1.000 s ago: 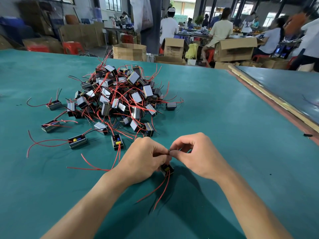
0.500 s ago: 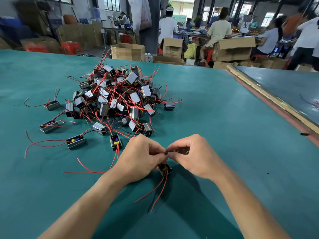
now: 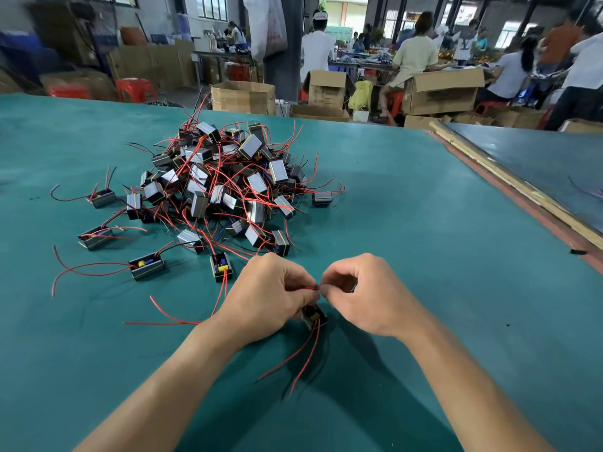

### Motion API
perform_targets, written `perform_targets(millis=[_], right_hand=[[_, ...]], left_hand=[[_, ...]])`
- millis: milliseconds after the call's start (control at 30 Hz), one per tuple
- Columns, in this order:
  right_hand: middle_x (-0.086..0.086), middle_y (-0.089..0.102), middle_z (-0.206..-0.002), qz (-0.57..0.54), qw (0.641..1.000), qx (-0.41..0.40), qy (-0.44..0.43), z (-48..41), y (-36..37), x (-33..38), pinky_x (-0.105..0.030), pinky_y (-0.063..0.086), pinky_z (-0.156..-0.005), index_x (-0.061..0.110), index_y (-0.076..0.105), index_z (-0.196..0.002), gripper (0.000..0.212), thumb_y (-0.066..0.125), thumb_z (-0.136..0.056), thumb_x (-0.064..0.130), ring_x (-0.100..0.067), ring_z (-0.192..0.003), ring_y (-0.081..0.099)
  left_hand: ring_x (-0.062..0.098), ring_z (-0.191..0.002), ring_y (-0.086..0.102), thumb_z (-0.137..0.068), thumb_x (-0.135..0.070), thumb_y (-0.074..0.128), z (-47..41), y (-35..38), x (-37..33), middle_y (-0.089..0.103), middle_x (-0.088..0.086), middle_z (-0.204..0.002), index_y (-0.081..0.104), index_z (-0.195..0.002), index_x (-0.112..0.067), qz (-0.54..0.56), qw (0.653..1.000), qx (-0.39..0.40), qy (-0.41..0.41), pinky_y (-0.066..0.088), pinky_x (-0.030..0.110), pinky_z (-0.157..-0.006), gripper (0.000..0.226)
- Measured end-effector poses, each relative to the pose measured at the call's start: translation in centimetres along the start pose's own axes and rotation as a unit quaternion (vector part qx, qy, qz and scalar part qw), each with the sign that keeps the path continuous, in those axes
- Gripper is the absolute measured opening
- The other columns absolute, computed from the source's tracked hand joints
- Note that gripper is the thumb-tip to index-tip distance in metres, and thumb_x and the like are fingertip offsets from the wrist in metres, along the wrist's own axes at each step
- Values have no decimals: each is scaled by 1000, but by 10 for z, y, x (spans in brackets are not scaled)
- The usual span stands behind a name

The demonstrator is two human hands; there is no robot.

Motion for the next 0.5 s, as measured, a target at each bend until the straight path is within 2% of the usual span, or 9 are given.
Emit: perform_targets(millis=[100,300,500], right_hand=[[15,63,-58,-7,1000,-4,18,-2,-1,-4,-23,46,-57,29,65,-63,21,65,-82,21,-2,-54,54],[9,69,-66,-40,998,-24,35,-3,0,-7,-32,54,-67,26,70,-69,17,70,-85,21,-9,-62,62],[13,69,-65,-45,998,-26,24,-2,-1,-4,-23,49,-62,25,73,-73,14,72,-86,21,-1,-57,56]], left_hand=[[10,-53,66,-80,-14,77,0,-1,0,72,-3,-62,75,-76,-17,44,999,10,-12,53,23,-59,6],[12,-52,61,-86,-3,70,1,-3,1,74,4,-70,74,-76,-9,97,994,30,-26,50,20,-58,13],[14,-51,60,-87,-2,70,1,-1,0,74,6,-69,74,-76,-7,114,992,33,-31,49,19,-57,13]])
Point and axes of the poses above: each hand's wrist, its own z-axis away from the middle knuckle, its own y-axis out of the palm, x = y × z, the point moved 7 cm from there along -z, towards the middle knuckle
